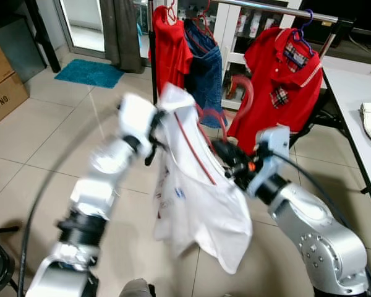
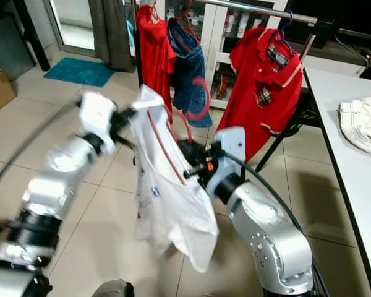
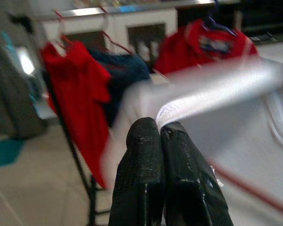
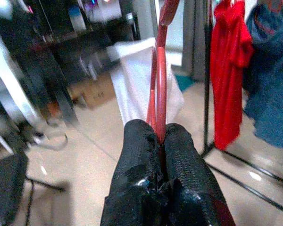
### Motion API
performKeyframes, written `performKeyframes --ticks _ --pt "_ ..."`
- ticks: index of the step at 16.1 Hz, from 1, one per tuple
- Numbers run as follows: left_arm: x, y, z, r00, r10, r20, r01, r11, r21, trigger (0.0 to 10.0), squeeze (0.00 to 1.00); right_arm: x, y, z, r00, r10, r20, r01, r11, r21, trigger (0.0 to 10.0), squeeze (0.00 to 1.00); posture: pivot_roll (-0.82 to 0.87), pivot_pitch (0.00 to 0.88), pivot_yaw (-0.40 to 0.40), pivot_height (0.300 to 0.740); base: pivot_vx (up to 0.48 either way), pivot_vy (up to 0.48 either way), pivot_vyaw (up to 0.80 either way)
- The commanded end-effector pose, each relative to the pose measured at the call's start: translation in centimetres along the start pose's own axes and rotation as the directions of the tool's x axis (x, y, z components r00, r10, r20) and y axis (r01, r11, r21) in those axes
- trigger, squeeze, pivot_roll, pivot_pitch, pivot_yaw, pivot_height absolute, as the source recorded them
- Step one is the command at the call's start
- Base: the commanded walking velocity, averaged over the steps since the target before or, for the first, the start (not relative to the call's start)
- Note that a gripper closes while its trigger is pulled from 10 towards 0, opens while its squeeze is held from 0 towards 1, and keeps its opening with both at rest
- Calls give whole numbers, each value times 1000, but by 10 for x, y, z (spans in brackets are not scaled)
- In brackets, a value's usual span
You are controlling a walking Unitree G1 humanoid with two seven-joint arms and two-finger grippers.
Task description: Hang hanger
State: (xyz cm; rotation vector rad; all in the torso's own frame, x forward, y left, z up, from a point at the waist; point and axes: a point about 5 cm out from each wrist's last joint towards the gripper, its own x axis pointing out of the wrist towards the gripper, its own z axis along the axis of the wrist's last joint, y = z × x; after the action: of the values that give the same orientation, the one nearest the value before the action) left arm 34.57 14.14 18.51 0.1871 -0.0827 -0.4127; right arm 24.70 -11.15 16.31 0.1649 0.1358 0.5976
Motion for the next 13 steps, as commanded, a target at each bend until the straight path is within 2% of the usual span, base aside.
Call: performKeyframes --ticks 1,2,3,4,6,8,10,11,12,13 --pt "2 7 20 997 31 77 -33 999 13 0 0 -2 0 -2 1000 6 -26 -7 1000 -23 0 0 31 33 -54 740 0 0 0" --pt "1 19 33 990 80 115 -84 996 25 0 0 -4 1 -6 998 40 -56 -43 998 -46 0 0 31 33 -54 740 0 0 0" --pt "1 41 44 978 162 130 -171 983 63 0 0 -11 8 -6 987 142 -71 -147 987 -64 0 0 33 34 -52 740 0 0 0" --pt "-1 64 46 968 231 98 -242 964 111 0 0 -19 16 -1 964 262 -49 -264 964 -43 0 0 33 33 -50 740 0 0 0" --pt "-5 90 40 953 300 38 -302 938 172 0 0 -28 22 5 935 355 -7 -355 935 7 0 0 33 33 -50 740 0 0 0" --pt "-12 116 29 930 366 -31 -353 915 196 0 0 -33 20 11 924 380 39 -381 923 44 0 0 32 32 -47 740 0 0 0" --pt "-12 120 25 934 353 -52 -340 924 173 0 0 -33 20 13 919 388 63 -392 918 64 0 0 33 29 -47 740 0 0 0" --pt "-9 118 21 937 343 -61 -335 935 121 0 0 -33 21 14 913 399 90 -407 909 94 0 0 34 28 -47 740 0 0 0" --pt "-2 106 11 953 291 -79 -287 956 65 0 0 -33 24 15 901 413 133 -429 892 141 0 0 33 28 -46 740 0 0 0" --pt "3 94 8 972 223 -69 -220 975 41 0 0 -31 23 15 910 391 140 -410 900 149 0 0 27 27 -42 740 0 0 0"
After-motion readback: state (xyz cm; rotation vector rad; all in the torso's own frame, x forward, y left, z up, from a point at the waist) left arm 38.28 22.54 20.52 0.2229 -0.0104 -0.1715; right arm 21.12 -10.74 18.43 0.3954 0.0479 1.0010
